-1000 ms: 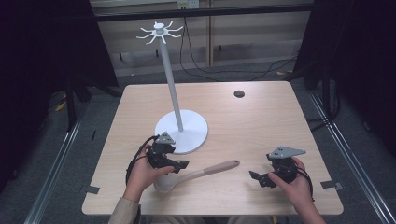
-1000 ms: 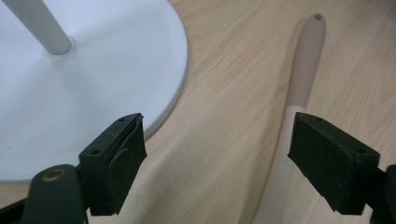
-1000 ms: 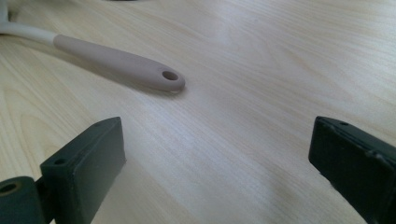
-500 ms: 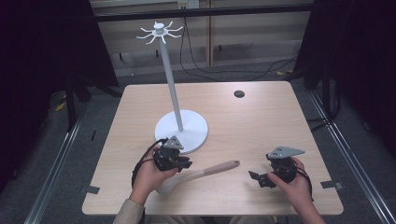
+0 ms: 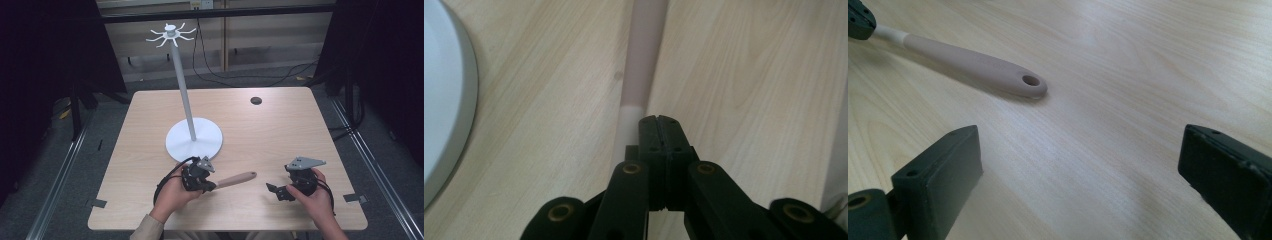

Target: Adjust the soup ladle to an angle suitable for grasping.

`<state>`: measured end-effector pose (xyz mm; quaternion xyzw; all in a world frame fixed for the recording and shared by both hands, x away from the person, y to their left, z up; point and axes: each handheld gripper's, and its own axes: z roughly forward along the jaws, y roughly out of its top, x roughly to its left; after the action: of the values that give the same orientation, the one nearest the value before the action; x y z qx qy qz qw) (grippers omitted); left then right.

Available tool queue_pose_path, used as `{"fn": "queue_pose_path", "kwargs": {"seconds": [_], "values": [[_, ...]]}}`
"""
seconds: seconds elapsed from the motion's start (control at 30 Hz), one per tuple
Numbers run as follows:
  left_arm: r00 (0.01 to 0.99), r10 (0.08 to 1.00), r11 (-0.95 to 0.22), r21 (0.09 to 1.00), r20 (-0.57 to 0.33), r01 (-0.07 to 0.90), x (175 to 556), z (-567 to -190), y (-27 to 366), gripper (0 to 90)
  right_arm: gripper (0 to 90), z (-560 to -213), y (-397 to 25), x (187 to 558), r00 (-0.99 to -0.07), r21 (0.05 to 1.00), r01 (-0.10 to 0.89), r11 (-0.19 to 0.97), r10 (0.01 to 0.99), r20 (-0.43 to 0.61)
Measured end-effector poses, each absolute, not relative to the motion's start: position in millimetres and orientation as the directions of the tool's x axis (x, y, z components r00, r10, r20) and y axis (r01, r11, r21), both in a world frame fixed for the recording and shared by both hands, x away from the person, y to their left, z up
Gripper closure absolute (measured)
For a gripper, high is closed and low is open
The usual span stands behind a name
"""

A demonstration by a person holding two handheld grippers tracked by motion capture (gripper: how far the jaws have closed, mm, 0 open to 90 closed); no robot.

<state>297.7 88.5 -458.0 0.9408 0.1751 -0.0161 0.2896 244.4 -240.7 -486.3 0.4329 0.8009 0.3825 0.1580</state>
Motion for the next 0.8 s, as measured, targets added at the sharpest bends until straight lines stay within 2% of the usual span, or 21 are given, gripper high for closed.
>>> {"fn": "queue_pose_path", "kwargs": {"seconds": [0.37,0.57,0.8], "values": [[0.954,0.280,-0.805,0.514,-0.112,0.296,294.8,-457.1,67.8,90.0,3.3,-485.2,-244.7,242.3,-0.564,0.757,0.572,0.316,0.821,0.084],[0.965,0.242,-0.853,0.453,-0.100,0.260,294.4,-469.7,52.2,90.0,3.3,-485.2,-246.1,241.1,-0.559,0.758,0.574,0.311,0.825,0.084],[0.960,0.265,-0.853,0.440,-0.095,0.279,296.2,-474.4,44.5,90.0,3.3,-485.8,-247.0,241.5,-0.561,0.760,0.570,0.312,0.824,0.083]]}}
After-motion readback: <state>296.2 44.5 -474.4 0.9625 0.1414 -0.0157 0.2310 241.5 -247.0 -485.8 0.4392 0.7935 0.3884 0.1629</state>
